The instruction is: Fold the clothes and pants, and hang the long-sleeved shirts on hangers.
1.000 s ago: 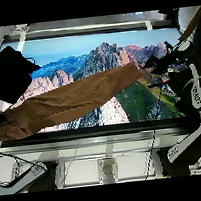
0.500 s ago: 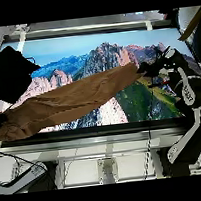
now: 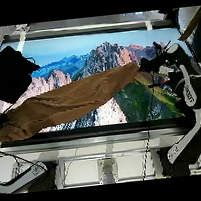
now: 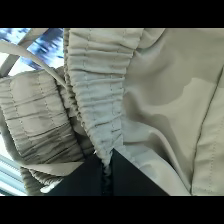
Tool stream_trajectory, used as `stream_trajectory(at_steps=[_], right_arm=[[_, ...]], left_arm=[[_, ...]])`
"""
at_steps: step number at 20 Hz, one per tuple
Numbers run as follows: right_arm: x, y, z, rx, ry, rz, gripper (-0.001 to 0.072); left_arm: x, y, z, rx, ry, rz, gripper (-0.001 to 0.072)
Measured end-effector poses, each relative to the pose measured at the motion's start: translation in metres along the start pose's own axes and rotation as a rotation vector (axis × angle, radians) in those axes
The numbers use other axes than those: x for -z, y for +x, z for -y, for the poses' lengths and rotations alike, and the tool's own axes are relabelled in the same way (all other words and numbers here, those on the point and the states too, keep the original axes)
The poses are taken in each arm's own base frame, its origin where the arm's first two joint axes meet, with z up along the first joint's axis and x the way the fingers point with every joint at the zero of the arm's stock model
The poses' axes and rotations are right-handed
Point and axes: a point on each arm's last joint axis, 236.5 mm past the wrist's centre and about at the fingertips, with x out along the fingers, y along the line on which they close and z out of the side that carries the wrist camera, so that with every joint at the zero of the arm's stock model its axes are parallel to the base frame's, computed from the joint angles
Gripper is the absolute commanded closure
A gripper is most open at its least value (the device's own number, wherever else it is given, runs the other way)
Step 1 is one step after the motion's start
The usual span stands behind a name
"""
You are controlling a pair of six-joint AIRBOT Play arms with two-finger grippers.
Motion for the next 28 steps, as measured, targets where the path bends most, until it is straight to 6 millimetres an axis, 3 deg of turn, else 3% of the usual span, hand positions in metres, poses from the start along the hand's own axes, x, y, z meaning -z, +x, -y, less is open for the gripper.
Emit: stream_trajectory(at_steps=[2, 4, 7, 10, 12, 14, 16, 18, 20, 25, 26, 27, 28], right_arm=[[-0.001, -0.034, -0.026, -0.015, -0.062, -0.001, 0.0698], [0.001, -0.081, -0.057, -0.023, -0.14, 0.014, 0.0698], [0.013, -0.166, -0.111, -0.014, -0.251, 0.086, 0.0699], [0.038, -0.242, -0.151, 0.03, -0.312, 0.187, 0.0699], [0.059, -0.279, -0.161, 0.087, -0.315, 0.233, 0.0699], [0.077, -0.299, -0.159, 0.139, -0.295, 0.239, 0.0699], [0.085, -0.295, -0.146, 0.179, -0.249, 0.205, 0.0699], [0.085, -0.271, -0.123, 0.202, -0.188, 0.131, 0.0699], [0.078, -0.231, -0.094, 0.213, -0.118, 0.045, 0.0699], [0.038, -0.106, -0.025, 0.171, 0.052, -0.063, 0.0697], [0.028, -0.082, -0.015, 0.151, 0.084, -0.05, 0.066], [0.018, -0.063, -0.009, 0.129, 0.113, -0.032, 0.0463], [0.007, -0.049, -0.006, 0.102, 0.136, 0.003, 0.0339]], left_arm=[[0.0, -0.003, -0.001, -0.005, 0.001, 0.004, 0.0688], [-0.001, -0.009, -0.006, -0.025, 0.016, 0.016, 0.0688], [-0.003, -0.017, -0.018, -0.072, 0.044, 0.035, 0.0689], [-0.01, -0.021, -0.026, -0.11, 0.076, 0.067, 0.0689], [-0.016, -0.023, -0.029, -0.127, 0.113, 0.094, 0.0688], [-0.024, -0.024, -0.032, -0.14, 0.147, 0.123, 0.0689], [-0.031, -0.023, -0.032, -0.145, 0.166, 0.15, 0.0688], [-0.034, -0.018, -0.029, -0.135, 0.175, 0.155, 0.0688], [-0.031, -0.009, -0.026, -0.119, 0.18, 0.132, 0.0689], [-0.015, 0.013, -0.018, -0.081, 0.186, 0.038, 0.0688], [-0.013, 0.015, -0.017, -0.077, 0.174, 0.026, 0.0688], [-0.012, 0.018, -0.016, -0.073, 0.161, 0.019, 0.0688], [-0.01, 0.019, -0.016, -0.071, 0.145, 0.014, 0.0687]])
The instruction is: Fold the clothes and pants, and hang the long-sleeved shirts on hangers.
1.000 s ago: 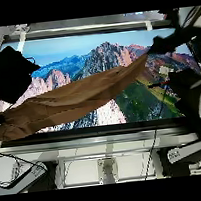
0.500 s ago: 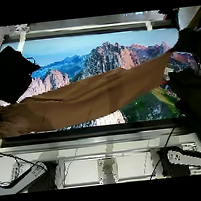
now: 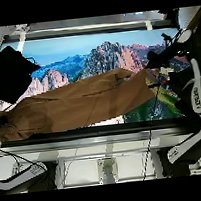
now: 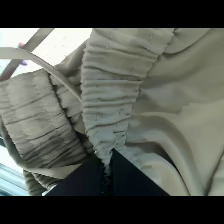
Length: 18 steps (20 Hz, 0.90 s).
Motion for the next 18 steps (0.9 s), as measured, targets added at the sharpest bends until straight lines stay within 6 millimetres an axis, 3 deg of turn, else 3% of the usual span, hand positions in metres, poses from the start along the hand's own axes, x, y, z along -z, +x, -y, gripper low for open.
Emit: stream_trajectory(at_steps=[2, 3, 4, 5, 8, 11, 14, 16, 18], right_arm=[[-0.019, 0.016, -0.001, -0.039, 0.031, 0.057, 0.0339], [-0.028, 0.017, -0.004, -0.054, 0.036, 0.088, 0.0338], [-0.037, 0.014, -0.008, -0.067, 0.032, 0.113, 0.0339], [-0.043, 0.01, -0.012, -0.071, 0.023, 0.131, 0.0339], [-0.056, -0.014, -0.027, -0.081, -0.026, 0.164, 0.0339], [-0.052, -0.03, -0.041, -0.087, -0.069, 0.146, 0.0339], [-0.039, -0.028, -0.05, -0.088, -0.092, 0.1, 0.0339], [-0.029, -0.02, -0.054, -0.081, -0.104, 0.062, 0.0339], [-0.021, -0.012, -0.059, -0.066, -0.124, 0.037, 0.0339]], left_arm=[[0.0, 0.001, 0.002, 0.003, -0.016, -0.003, 0.0687], [-0.001, 0.001, 0.003, 0.004, -0.02, -0.003, 0.0645], [-0.001, 0.001, 0.003, 0.005, -0.023, -0.003, 0.0355], [0.0, 0.001, 0.004, 0.006, -0.026, -0.006, -0.0003], [-0.008, 0.0, 0.003, 0.002, -0.082, 0.023, 0.0002], [-0.036, -0.004, -0.006, -0.019, -0.183, 0.137, 0.0003], [-0.068, -0.001, -0.012, -0.007, -0.27, 0.209, 0.0004], [-0.08, 0.013, -0.007, 0.034, -0.276, 0.176, 0.0022], [-0.085, 0.029, 0.005, 0.093, -0.26, 0.112, 0.0224]])
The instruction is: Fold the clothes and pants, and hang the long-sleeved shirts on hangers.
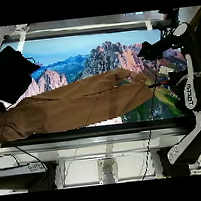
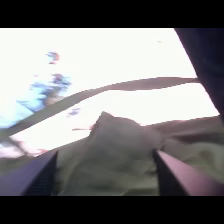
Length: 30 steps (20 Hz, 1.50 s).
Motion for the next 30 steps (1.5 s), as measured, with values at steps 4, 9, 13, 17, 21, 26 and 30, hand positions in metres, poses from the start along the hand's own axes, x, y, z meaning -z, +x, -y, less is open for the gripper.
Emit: stream_trajectory(at_steps=[4, 9, 13, 17, 21, 26, 30], right_arm=[[0.01, 0.009, -0.007, 0.023, -0.035, -0.033, 0.034], [0.019, 0.008, -0.004, 0.05, -0.045, -0.07, 0.034], [0.027, 0.003, 0.008, 0.084, -0.047, -0.105, 0.034], [0.036, -0.008, 0.026, 0.111, -0.041, -0.15, 0.034], [0.043, -0.029, 0.038, 0.131, -0.06, -0.173, 0.034], [0.065, -0.05, 0.038, 0.13, -0.116, -0.254, 0.0338], [0.074, -0.05, 0.042, 0.126, -0.143, -0.294, 0.0215]], left_arm=[[-0.012, 0.016, 0.025, 0.103, -0.003, -0.044, 0.0688], [-0.044, -0.011, 0.055, 0.165, 0.106, 0.028, 0.0688], [-0.118, -0.106, 0.073, 0.16, 0.146, 0.37, 0.0689], [-0.138, -0.24, 0.058, 0.128, 0.125, 0.681, 0.0689], [-0.046, -0.247, 0.0, -0.002, 0.074, 0.64, 0.069], [0.087, -0.153, -0.055, -0.125, -0.013, 0.379, 0.069], [0.137, -0.109, -0.079, -0.154, -0.09, 0.25, 0.0689]])
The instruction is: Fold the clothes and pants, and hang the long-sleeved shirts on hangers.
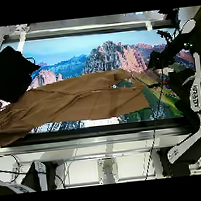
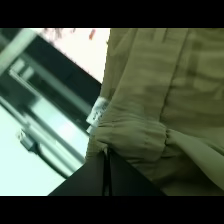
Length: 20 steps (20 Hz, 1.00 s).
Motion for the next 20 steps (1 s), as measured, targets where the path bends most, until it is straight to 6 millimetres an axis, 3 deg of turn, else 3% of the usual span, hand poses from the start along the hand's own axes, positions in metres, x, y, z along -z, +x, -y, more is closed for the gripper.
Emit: stream_trajectory(at_steps=[3, 7, 11, 17, 18, 19, 20], right_arm=[[0.004, 0.02, 0.009, -0.003, 0.007, -0.032, 0.0216], [-0.001, 0.068, 0.028, -0.003, 0.048, -0.056, 0.0219], [-0.012, 0.108, 0.043, -0.002, 0.073, -0.05, 0.022], [-0.015, 0.145, 0.045, -0.016, 0.084, -0.077, 0.0279], [-0.014, 0.149, 0.042, -0.019, 0.079, -0.084, 0.0408], [-0.013, 0.152, 0.039, -0.022, 0.072, -0.092, 0.0673], [-0.011, 0.154, 0.036, -0.024, 0.064, -0.102, 0.0696]], left_arm=[[0.023, 0.018, -0.004, 0.0, -0.012, -0.07, 0.069], [0.033, 0.027, -0.006, 0.001, -0.013, -0.103, 0.069], [0.025, 0.025, -0.011, -0.004, -0.012, -0.098, 0.069], [0.006, 0.017, -0.02, -0.019, -0.008, -0.069, 0.069], [0.004, 0.017, -0.021, -0.019, -0.008, -0.067, 0.069], [0.003, 0.016, -0.021, -0.02, -0.007, -0.066, 0.069], [0.002, 0.016, -0.022, -0.021, -0.007, -0.065, 0.069]])
